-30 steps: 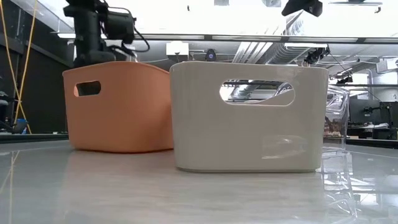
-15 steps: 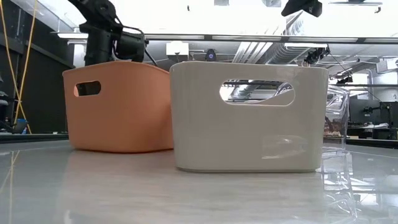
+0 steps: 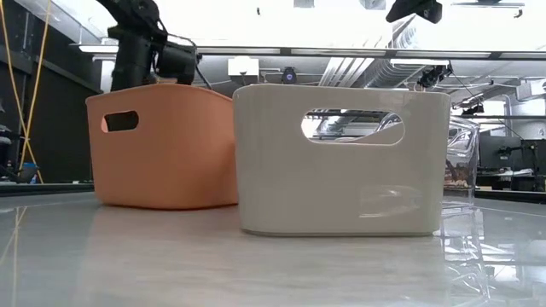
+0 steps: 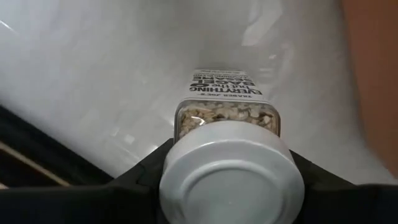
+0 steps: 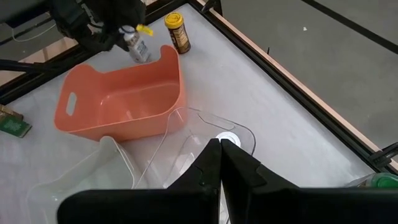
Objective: Sort spices by type
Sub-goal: Put the white seasoning bottle into the transparent bin
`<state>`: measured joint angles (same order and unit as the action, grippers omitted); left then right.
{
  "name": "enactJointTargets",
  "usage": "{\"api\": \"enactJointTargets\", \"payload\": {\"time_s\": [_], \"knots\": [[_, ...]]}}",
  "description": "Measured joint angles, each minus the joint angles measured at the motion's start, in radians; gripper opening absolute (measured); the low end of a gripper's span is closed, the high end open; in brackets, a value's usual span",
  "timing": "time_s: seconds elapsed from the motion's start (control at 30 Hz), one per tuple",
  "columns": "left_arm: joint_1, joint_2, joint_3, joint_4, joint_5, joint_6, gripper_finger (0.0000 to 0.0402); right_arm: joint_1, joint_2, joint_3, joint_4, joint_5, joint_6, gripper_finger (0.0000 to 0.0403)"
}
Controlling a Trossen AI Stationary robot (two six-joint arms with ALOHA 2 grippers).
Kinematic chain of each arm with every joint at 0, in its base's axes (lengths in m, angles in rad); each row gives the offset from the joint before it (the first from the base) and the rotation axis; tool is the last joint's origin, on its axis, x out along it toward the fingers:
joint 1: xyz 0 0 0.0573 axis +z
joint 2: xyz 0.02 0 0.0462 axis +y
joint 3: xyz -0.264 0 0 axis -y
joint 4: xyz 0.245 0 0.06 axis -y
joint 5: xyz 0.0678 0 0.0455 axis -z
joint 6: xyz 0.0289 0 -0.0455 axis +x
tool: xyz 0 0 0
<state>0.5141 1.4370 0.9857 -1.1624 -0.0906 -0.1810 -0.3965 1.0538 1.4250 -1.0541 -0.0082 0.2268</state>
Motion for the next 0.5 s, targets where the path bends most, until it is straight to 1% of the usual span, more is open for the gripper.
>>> {"api": "enactJointTargets", "payload": {"time_s": [0.1,0.23,0.37,0.5], "knots": [[0.016,-0.024,0.084,-0.048,-0.022,0.0,0.0165,0.0,0.0,0.0,0.017,0.0,0.0,0.0],[0.026,-0.041,0.255,-0.105,-0.035,0.002,0.0165,0.0,0.0,0.0,0.054,0.0,0.0,0.0],[0.013,-0.016,0.435,-0.122,-0.011,0.044,0.0165,0.0,0.0,0.0,0.083,0.0,0.0,0.0],[-0.043,0.048,0.599,-0.102,0.008,0.082,0.0165,0.0,0.006,0.0,0.107,0.0,0.0,0.0008]]}}
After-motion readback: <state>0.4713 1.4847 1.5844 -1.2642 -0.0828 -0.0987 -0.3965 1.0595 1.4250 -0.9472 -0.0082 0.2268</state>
